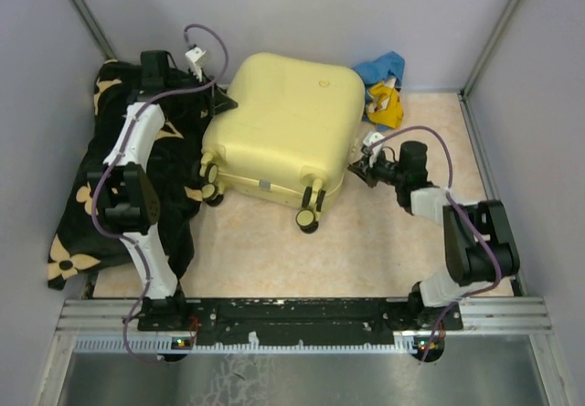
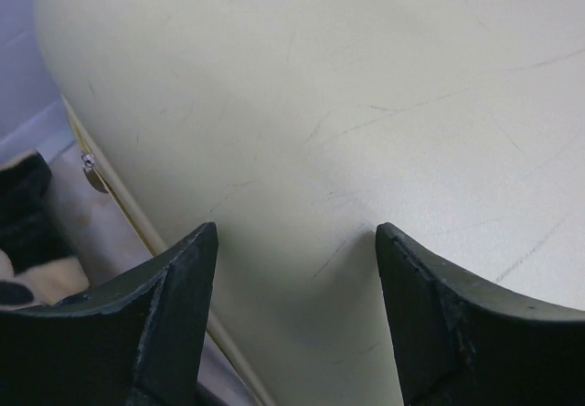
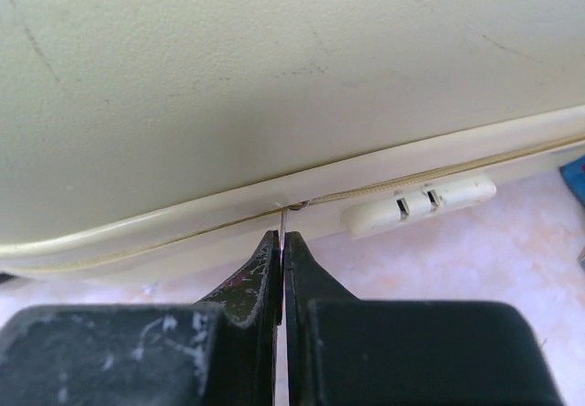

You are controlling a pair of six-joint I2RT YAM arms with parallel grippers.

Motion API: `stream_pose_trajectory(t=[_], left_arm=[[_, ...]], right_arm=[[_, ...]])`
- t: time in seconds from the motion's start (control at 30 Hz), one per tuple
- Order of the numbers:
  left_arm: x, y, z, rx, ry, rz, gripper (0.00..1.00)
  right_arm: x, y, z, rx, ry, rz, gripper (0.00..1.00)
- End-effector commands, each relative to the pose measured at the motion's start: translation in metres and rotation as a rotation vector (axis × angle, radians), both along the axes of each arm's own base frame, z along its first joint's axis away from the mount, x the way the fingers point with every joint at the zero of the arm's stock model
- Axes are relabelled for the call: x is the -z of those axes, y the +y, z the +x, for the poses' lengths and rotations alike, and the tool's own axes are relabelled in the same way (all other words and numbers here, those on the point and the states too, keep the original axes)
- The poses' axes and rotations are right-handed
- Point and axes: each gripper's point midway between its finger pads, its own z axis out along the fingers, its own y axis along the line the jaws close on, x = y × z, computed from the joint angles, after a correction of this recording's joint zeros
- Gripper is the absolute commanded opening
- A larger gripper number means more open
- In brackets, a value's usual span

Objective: Pack the luggage

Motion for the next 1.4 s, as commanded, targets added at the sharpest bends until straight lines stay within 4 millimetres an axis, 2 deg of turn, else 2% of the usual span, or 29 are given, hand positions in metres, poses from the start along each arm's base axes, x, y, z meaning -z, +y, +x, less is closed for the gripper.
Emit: stream_pose_trajectory(t=[0.0, 0.17, 0.27, 0.37, 0.47, 0.53, 0.6, 0.7, 0.8, 0.83, 0.9, 0.93, 1.03, 1.23, 1.37], left_arm=[[0.082, -0.106, -0.050, 0.247, 0.284, -0.002, 0.71], [0.122, -0.139, -0.056, 0.313, 0.380, 0.012, 0.61], [0.129, -0.165, -0.058, 0.364, 0.350, 0.006, 0.53], [0.122, -0.182, -0.039, 0.367, 0.310, -0.016, 0.52], [0.090, -0.181, -0.003, 0.296, 0.191, -0.005, 0.55], [0.065, -0.163, 0.015, 0.208, 0.122, 0.007, 0.64], [0.042, -0.131, 0.026, 0.102, 0.104, 0.008, 0.75], [0.015, -0.070, 0.019, -0.008, 0.170, -0.059, 0.88], [0.010, -0.022, 0.002, -0.078, 0.185, -0.072, 1.00], [0.011, -0.010, -0.001, -0.100, 0.180, -0.064, 1.00], [0.014, 0.002, -0.008, -0.113, 0.201, -0.089, 1.00], [0.018, 0.001, -0.010, -0.101, 0.231, -0.116, 1.00], [0.029, -0.024, -0.023, 0.032, 0.340, -0.212, 1.00], [0.048, -0.106, -0.047, 0.287, 0.435, -0.256, 0.90], [0.068, -0.150, -0.039, 0.345, 0.456, -0.266, 0.75]], right_arm=[[-0.034, 0.055, -0.059, -0.157, 0.017, 0.125, 0.00], [-0.026, 0.032, -0.057, 0.084, 0.130, 0.168, 0.00], [-0.026, 0.028, -0.062, 0.142, 0.167, 0.200, 0.00], [-0.023, 0.024, -0.063, 0.191, 0.203, 0.219, 0.00], [-0.019, 0.030, -0.064, 0.194, 0.218, 0.230, 0.00], [-0.020, 0.035, -0.063, 0.181, 0.212, 0.234, 0.00], [-0.020, 0.038, -0.061, 0.174, 0.200, 0.231, 0.00], [-0.020, 0.039, -0.058, 0.170, 0.186, 0.219, 0.00], [-0.021, 0.040, -0.059, 0.155, 0.176, 0.215, 0.00], [-0.021, 0.040, -0.060, 0.151, 0.175, 0.215, 0.00], [-0.020, 0.040, -0.062, 0.142, 0.177, 0.211, 0.00], [-0.019, 0.040, -0.064, 0.137, 0.177, 0.208, 0.00], [-0.017, 0.039, -0.067, 0.139, 0.182, 0.204, 0.00], [-0.020, 0.033, -0.069, 0.181, 0.194, 0.202, 0.00], [-0.020, 0.031, -0.075, 0.201, 0.222, 0.225, 0.00]])
